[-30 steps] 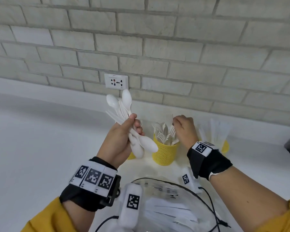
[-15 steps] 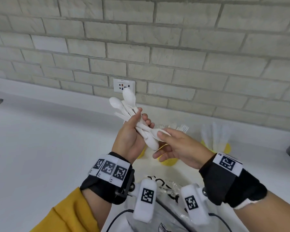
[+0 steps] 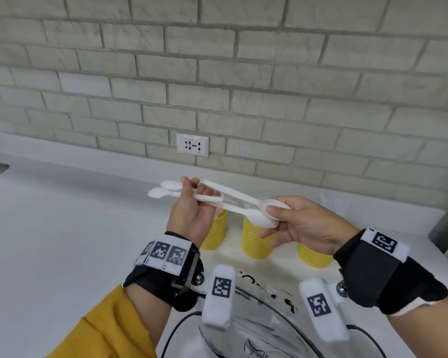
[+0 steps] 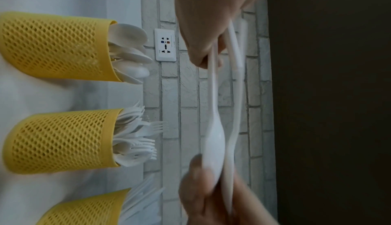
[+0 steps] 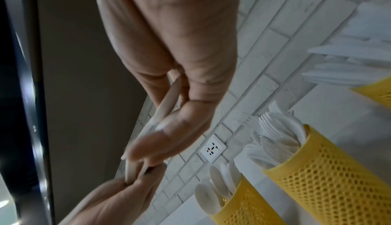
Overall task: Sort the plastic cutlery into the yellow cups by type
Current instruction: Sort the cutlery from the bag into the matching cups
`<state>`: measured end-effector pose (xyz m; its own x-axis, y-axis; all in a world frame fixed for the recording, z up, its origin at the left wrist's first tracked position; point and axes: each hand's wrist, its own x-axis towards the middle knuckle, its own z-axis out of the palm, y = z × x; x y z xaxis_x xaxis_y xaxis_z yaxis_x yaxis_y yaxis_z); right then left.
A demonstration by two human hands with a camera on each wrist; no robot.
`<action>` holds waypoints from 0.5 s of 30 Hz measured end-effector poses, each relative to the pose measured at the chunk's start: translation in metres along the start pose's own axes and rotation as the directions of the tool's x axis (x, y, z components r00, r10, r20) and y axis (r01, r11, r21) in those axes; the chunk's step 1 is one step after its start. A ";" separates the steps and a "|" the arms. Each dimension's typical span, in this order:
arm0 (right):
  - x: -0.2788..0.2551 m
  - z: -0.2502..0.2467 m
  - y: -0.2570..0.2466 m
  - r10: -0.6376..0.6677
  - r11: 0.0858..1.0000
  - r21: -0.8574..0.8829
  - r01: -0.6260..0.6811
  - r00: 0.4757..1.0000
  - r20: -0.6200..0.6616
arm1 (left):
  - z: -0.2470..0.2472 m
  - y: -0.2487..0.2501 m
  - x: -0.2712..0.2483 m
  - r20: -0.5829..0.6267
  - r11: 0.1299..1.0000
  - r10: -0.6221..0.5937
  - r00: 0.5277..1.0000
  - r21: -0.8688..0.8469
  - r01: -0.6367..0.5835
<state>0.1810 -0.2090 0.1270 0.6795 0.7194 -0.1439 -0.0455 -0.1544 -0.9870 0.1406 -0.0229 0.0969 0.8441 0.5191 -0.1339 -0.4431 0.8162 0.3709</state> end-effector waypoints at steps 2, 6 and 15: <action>-0.004 -0.006 -0.004 -0.019 1.000 -0.011 0.019 1.000 -0.015 | -0.002 0.006 0.003 -0.018 0.999 0.021 1.000 0.035 -0.021; -0.009 -0.022 -0.012 -0.032 0.996 -0.079 0.028 0.998 -0.050 | -0.007 0.019 0.007 0.126 0.954 0.109 0.986 0.265 -0.140; -0.002 0.002 -0.021 -0.234 0.783 -0.611 0.117 0.965 -0.115 | 0.008 -0.010 -0.032 0.542 0.127 -0.287 0.790 0.839 -0.530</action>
<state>0.1790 -0.2058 0.1480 0.7508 0.6528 0.1003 0.4910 -0.4502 -0.7458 0.1205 -0.0499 0.1043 0.9573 0.0385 0.2864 -0.2504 -0.3845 0.8885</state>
